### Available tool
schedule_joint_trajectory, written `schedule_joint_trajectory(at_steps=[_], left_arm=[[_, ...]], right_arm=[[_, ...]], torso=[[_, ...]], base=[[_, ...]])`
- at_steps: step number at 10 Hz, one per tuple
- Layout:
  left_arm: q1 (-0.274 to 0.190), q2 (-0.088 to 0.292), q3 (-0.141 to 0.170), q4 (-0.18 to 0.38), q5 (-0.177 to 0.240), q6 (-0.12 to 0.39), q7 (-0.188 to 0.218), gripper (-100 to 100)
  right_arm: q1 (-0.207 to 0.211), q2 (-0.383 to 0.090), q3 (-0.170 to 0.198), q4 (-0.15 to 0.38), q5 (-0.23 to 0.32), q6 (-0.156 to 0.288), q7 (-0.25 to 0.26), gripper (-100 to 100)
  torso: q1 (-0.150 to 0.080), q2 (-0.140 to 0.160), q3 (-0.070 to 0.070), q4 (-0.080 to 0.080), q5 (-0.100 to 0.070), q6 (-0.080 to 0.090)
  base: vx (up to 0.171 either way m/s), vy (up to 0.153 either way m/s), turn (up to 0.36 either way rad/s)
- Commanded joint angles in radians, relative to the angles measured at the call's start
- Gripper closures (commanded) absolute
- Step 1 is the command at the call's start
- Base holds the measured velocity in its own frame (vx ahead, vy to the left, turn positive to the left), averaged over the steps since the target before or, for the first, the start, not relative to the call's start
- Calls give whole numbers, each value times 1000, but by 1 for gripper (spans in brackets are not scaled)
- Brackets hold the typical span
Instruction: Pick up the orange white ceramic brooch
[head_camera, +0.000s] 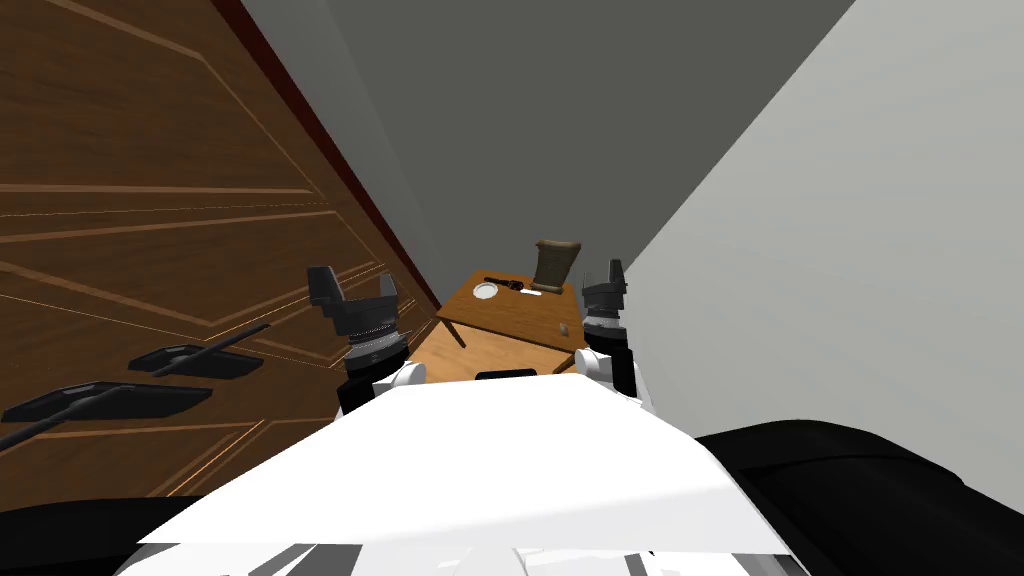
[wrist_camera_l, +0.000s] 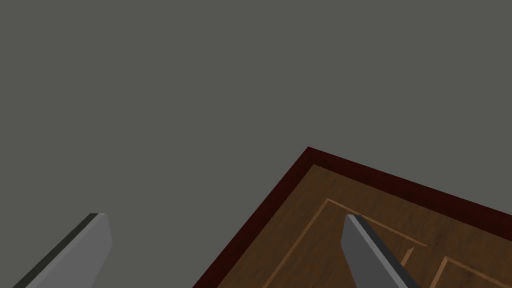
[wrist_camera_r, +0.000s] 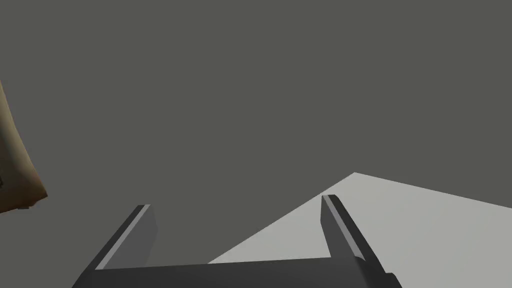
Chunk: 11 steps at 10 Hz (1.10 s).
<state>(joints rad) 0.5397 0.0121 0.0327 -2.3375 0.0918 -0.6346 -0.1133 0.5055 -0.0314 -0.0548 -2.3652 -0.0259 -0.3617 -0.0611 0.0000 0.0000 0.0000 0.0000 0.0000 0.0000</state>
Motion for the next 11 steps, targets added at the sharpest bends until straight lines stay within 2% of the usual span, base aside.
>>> schedule_joint_trajectory(at_steps=[1, 4, 8, 9, 11], left_arm=[[0, 0, 0, 0, 0, 0, 0, 0], [0, 0, 0, 0, 0, 0, 0, 0], [0, 0, 0, 0, 0, 0, 0, 0], [0, 0, 0, 0, 0, 0, 0, 0], [0, 0, 0, 0, 0, 0, 0, 0]], right_arm=[[3, -45, 6, 20, 14, -17, 13, -100], [13, -126, 21, 70, 48, -57, 47, -100], [31, -254, 55, 180, 122, -130, 126, -100], [31, -265, 55, 181, 122, -130, 126, -100], [40, -336, 78, 247, 170, -170, 180, -100]], torso=[[0, 0, 0, 0, 0, 0], [3, 5, 3, 1, 1, 0], [4, 7, 4, 2, 1, 0], [5, 8, 5, 2, 1, 0], [1, 5, 3, 1, 0, 0]], base=[[-40, 30, 89], [-87, 53, 103], [-106, 79, 193], [-78, 51, 30], [-76, 25, 205]])
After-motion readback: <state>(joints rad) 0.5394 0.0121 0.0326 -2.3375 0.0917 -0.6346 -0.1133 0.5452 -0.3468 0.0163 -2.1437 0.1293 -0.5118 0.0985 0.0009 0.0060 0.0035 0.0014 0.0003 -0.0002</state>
